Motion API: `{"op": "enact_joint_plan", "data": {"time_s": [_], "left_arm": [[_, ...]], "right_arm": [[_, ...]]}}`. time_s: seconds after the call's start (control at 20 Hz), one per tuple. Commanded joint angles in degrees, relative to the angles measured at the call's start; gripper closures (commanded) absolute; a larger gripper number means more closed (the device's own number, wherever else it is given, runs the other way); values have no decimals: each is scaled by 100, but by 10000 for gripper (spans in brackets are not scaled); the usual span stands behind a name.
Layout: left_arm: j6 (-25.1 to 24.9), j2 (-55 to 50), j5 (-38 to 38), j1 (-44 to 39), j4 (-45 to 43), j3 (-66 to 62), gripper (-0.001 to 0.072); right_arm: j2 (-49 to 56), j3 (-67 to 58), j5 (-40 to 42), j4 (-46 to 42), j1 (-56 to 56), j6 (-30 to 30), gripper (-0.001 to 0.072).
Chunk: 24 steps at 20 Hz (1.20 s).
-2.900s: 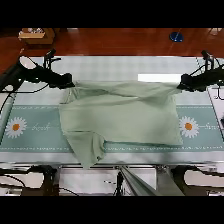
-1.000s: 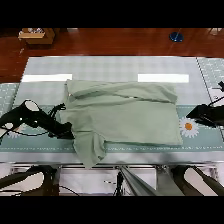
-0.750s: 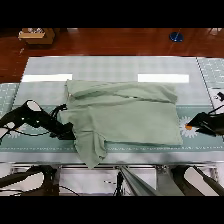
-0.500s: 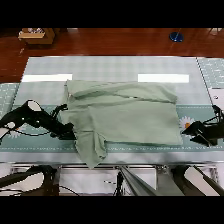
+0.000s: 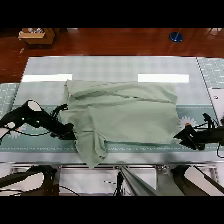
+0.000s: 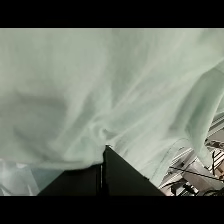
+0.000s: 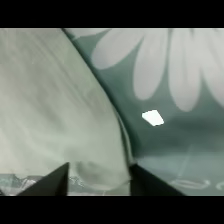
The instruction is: Fold the shirts.
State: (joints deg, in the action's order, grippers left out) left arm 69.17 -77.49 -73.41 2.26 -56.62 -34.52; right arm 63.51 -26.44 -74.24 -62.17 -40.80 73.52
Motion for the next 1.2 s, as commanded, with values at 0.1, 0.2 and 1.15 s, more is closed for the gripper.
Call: {"op": "enact_joint_plan", "data": {"time_s": [0.1, 0.2, 1.15], "left_arm": [[-125, -4, 83, -2, 9, -11, 680], [-177, 70, 63, -2, 35, -15, 681], [-96, 28, 2039, 28, 1211, -3110, 682]], "right_arm": [[197, 46, 136, 404, -7, -101, 664], [184, -83, -376, 708, -9, -651, 689], [85, -2326, 2498, 3040, 1569, -739, 690]]}}
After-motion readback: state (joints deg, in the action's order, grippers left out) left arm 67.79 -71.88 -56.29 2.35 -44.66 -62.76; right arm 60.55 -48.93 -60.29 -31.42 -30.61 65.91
